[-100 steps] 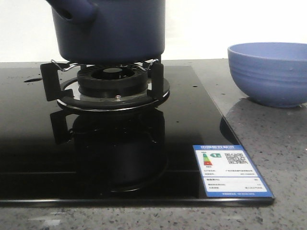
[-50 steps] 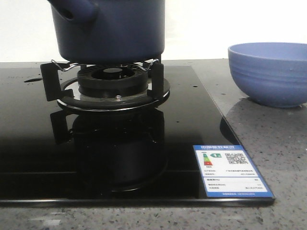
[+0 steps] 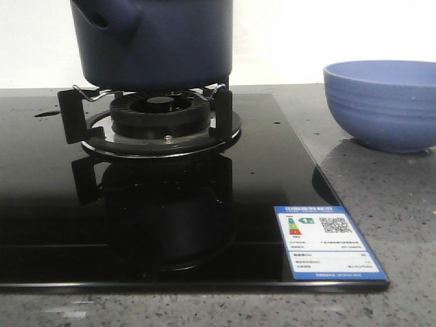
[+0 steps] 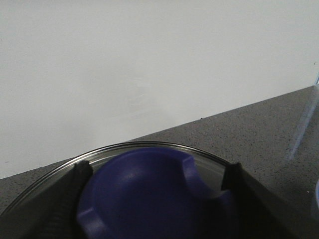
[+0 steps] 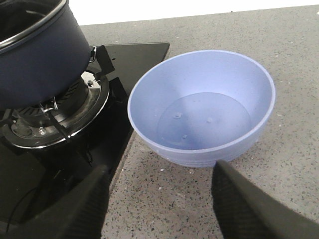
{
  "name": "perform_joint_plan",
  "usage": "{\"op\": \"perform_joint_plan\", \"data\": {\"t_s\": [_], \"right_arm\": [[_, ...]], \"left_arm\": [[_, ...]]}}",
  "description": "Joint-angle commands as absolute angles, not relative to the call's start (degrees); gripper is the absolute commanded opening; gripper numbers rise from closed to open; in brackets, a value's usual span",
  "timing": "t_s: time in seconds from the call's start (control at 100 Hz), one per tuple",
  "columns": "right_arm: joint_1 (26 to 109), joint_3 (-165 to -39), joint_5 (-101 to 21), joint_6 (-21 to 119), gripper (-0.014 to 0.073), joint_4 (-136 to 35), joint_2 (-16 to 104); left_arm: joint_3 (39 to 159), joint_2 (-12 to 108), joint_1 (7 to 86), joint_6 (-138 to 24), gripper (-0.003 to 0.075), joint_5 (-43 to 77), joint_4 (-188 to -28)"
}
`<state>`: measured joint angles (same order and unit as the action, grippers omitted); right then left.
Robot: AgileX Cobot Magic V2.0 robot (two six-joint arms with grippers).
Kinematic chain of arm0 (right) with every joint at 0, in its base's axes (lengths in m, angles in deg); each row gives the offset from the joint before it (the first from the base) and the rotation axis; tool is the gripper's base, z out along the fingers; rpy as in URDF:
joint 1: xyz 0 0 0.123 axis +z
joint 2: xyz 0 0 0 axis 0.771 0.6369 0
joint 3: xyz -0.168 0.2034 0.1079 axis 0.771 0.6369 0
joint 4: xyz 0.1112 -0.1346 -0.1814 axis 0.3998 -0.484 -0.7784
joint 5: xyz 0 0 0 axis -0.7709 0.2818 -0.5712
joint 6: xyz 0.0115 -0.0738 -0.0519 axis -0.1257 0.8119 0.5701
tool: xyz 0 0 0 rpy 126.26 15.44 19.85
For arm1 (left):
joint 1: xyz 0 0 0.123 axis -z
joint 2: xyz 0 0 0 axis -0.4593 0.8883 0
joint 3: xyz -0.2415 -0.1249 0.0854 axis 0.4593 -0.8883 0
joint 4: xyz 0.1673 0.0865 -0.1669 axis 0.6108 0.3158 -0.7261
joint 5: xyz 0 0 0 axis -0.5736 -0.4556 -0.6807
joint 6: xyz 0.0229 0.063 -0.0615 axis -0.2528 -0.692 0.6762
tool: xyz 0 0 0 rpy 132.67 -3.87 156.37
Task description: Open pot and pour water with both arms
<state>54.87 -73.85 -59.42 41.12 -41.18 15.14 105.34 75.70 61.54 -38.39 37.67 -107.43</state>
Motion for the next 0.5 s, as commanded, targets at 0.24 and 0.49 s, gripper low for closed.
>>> {"op": "perform_joint_plan", "data": {"t_s": [0.24,0.49], "right_arm": [[54.96,-75.97,-55.78,41.82,0.0407,-40.04,15.8],[54.96,-75.97,-55.91,41.82,0.0407,-40.04,15.8]], "left_arm": [[107.3,73.69,61.38,-38.24,0.0493,38.35,-106.9],[107.3,72.77,61.38,-38.24,0.0371,38.46,-106.53]]}}
